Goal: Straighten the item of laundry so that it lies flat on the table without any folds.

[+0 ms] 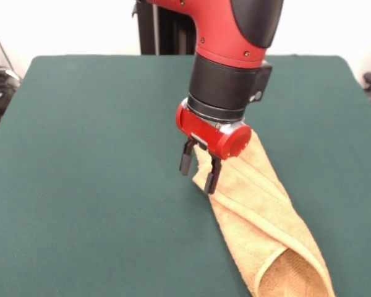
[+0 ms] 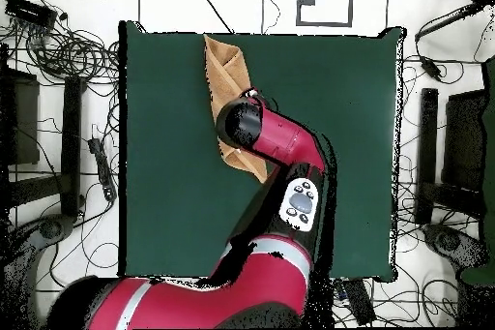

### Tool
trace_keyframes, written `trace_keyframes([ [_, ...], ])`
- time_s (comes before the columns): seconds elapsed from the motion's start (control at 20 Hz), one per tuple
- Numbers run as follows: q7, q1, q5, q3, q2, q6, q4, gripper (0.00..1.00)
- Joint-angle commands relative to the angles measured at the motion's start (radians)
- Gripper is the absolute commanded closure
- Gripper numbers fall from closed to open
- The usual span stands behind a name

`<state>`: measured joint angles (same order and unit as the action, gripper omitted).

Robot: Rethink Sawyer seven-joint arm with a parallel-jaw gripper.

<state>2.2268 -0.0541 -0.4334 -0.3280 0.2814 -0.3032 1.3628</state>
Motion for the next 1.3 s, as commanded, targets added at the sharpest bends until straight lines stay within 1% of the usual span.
trace_keyframes([
  [0.05, 0.051, 0.034, 0.063, 0.209, -0.014, 0.016, 0.177, 0.0],
  [0.2, 0.065, 0.059, 0.058, 0.251, -0.015, 0.024, 0.196, 0.0],
  [0.35, 0.059, 0.107, 0.065, 0.326, -0.019, 0.046, 0.215, 0.0],
  [0.65, 0.054, 0.168, 0.097, 0.432, -0.064, 0.115, 0.205, 0.0],
  [0.8, 0.073, 0.186, 0.099, 0.479, -0.075, 0.136, 0.212, 0.0],
  [1.0, 0.098, 0.19, 0.107, 0.503, -0.087, 0.153, 0.209, 0.0],
  [1.3, 0.114, 0.147, 0.111, 0.44, -0.104, 0.133, 0.164, 0.0],
])
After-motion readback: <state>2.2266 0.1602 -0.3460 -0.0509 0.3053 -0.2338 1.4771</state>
